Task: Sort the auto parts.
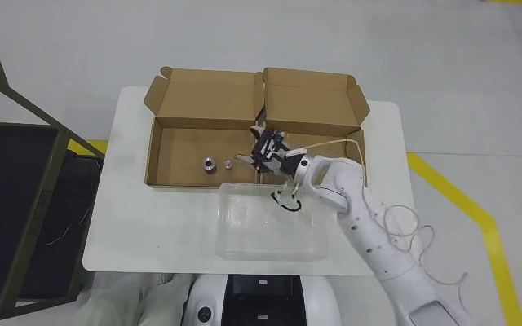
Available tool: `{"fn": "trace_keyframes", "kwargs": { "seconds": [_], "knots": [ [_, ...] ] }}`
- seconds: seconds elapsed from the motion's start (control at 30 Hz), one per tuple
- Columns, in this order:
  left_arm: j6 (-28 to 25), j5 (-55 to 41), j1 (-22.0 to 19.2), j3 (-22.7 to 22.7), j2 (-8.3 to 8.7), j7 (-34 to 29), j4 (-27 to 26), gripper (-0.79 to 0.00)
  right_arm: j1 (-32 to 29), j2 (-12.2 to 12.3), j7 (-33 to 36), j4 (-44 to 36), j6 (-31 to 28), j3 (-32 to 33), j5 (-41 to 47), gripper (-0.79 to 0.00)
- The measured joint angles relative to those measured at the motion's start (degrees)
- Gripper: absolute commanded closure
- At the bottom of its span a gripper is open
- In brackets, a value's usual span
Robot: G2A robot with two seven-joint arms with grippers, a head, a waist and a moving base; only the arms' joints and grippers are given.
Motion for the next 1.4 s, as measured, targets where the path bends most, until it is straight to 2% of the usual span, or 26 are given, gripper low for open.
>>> {"fn": "trace_keyframes", "kwargs": {
  "seconds": [0.07, 0.3, 0.5, 0.87, 1.4],
  "knots": [
    [0.0, 0.0, 0.0, 0.0, 0.0, 0.0, 0.0, -0.785, -2.7, 0.7, -0.6, -2.7, 0.1, 2.0, -1.0, -0.785],
    [0.0, 0.0, 0.0, 0.0, 0.0, 0.0, 0.0, -0.785, -12.2, 2.8, -2.6, -10.4, 0.3, 9.9, -3.4, -0.785],
    [0.0, 0.0, 0.0, 0.0, 0.0, 0.0, 0.0, -0.785, -17.7, 4.1, -2.6, -15.2, -0.1, 15.6, -3.8, -0.785],
    [0.0, 0.0, 0.0, 0.0, 0.0, 0.0, 0.0, -0.785, -26.0, 5.7, -5.3, -20.5, 0.6, 23.2, -4.5, -0.785],
    [0.0, 0.0, 0.0, 0.0, 0.0, 0.0, 0.0, -0.785, -41.7, 7.6, -12.4, -29.0, 2.3, 36.6, -6.6, -0.785]
  ]
}}
